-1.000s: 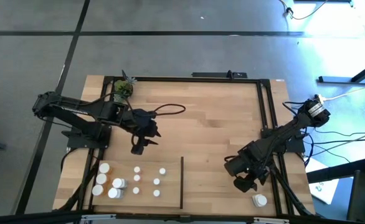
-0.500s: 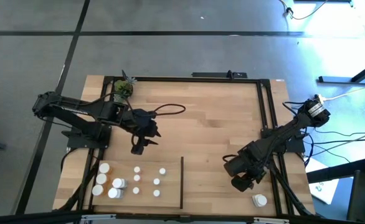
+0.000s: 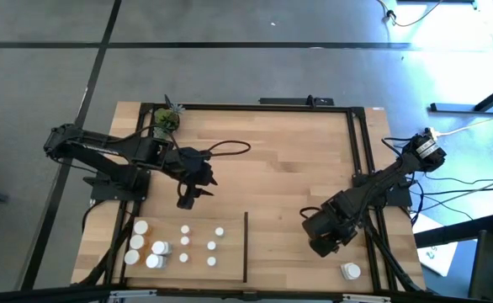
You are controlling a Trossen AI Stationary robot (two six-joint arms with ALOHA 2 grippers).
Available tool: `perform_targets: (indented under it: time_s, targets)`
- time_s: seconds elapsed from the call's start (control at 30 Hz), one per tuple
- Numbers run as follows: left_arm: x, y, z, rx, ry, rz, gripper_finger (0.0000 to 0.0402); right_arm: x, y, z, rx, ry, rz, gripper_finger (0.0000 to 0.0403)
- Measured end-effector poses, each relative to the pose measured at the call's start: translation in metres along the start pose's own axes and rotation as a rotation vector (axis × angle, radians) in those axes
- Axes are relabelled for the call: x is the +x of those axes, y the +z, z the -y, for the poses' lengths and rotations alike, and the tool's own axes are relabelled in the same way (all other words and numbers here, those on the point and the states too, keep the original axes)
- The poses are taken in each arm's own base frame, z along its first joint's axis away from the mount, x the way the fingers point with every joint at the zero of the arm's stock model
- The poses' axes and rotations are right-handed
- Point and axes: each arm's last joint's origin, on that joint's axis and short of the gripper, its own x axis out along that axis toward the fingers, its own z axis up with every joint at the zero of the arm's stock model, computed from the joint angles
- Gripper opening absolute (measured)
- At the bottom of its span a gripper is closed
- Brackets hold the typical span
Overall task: Pick and place medicine bottles onto shelf by color
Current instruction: Put the big white pill bottle on the shelf aligned with the other big white pill bottles
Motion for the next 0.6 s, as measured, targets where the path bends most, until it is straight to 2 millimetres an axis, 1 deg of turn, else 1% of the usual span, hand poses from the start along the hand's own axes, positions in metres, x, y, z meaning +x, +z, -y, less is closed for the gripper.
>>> perform_targets:
  time_s: [0.13, 0.23, 0.37, 0.47, 0.53, 0.6]
  targets:
    - [0.0, 0.0, 0.0, 0.0, 0.0, 0.0, 0.0156, 0.0, 0.0006, 0.0018, 0.16, -0.015, 0.025, 0.0194]
    - [0.0, 0.0, 0.0001, 0.0, 0.0, 0.0, 0.0156, -0.0001, 0.001, 0.0021, 0.192, -0.017, 0.034, 0.0204]
    - [0.0001, 0.0, 0.0, 0.0, 0.0, 0.0, 0.0156, 0.0, 0.0004, 0.0021, 0.194, -0.018, 0.02, 0.0244]
    - [0.0001, 0.0, 0.0, 0.0, 0.0, 0.0, 0.0156, 0.0003, -0.0018, 0.002, 0.24, -0.023, -0.042, 0.0277]
    - [0.0001, 0.0, 0.0, 0.0, 0.0, 0.0, 0.0156, 0.0005, -0.0028, 0.0019, 0.24, -0.026, -0.065, 0.029]
    - [0.0001, 0.0, 0.0, 0.0, 0.0, 0.0, 0.0156, 0.0007, -0.0031, 0.0019, 0.215, -0.025, -0.062, 0.0294]
